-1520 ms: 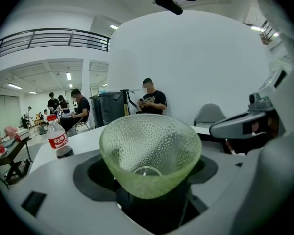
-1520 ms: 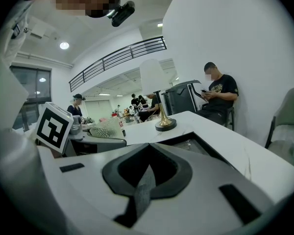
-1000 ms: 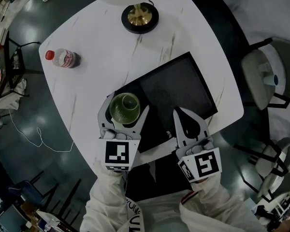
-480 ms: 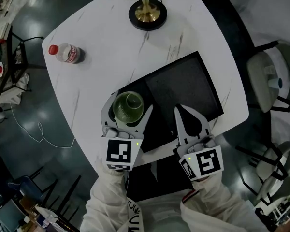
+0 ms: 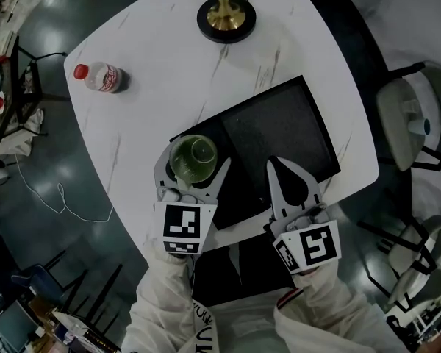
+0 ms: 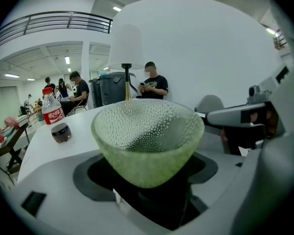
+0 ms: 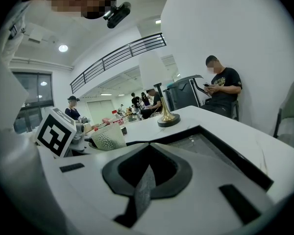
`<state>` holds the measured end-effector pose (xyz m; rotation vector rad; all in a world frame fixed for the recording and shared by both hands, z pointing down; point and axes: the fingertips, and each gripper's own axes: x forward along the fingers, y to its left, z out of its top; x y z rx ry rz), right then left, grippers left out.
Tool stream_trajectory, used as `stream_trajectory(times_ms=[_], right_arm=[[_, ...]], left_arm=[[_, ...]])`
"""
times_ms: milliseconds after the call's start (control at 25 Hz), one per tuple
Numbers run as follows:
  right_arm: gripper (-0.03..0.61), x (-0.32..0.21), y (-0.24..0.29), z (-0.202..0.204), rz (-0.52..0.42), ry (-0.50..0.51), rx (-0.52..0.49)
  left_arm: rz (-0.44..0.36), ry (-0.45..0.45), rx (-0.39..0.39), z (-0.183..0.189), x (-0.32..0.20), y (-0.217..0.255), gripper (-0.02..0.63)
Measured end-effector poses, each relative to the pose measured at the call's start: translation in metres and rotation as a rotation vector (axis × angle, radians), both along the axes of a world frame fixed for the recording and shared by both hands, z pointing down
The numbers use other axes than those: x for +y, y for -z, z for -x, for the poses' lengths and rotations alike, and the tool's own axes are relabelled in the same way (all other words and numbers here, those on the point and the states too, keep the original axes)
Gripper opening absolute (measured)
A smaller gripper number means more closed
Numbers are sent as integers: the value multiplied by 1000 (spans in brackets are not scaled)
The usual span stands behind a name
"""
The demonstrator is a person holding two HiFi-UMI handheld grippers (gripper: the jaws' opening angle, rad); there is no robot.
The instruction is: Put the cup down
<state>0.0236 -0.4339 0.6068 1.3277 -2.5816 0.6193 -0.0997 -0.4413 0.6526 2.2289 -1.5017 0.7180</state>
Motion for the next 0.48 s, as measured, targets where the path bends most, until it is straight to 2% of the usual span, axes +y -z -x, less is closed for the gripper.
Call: stream_trajectory(times_ms=[480], right_arm=[[6, -2, 5, -12, -13, -21, 7]], left_arm=[[17, 38, -4, 3, 9, -6, 396]])
